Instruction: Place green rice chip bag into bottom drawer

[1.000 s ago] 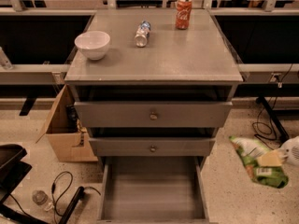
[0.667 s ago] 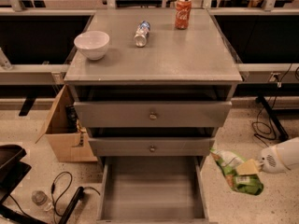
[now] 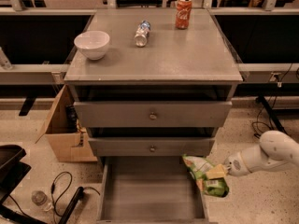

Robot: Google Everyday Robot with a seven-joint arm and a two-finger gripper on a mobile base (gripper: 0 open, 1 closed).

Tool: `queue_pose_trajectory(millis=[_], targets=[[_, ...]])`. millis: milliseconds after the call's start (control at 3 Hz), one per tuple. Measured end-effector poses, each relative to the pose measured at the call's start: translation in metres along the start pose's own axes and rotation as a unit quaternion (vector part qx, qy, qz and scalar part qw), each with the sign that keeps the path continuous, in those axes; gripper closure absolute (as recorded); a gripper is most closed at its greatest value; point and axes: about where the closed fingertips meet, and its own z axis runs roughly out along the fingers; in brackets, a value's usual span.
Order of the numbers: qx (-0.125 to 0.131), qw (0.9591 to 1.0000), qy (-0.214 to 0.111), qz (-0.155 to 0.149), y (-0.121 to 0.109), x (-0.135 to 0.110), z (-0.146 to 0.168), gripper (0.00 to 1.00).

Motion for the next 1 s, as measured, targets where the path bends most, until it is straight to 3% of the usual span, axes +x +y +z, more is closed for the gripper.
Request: queue_pose_trajectory(millis=[667, 1000], targets=[[-0.057, 0.998, -0.026, 0.006, 0.011, -0.012, 0.089, 1.0], [-0.073, 0.9968, -0.032, 0.008, 0.018, -0.016, 0.108, 1.0]])
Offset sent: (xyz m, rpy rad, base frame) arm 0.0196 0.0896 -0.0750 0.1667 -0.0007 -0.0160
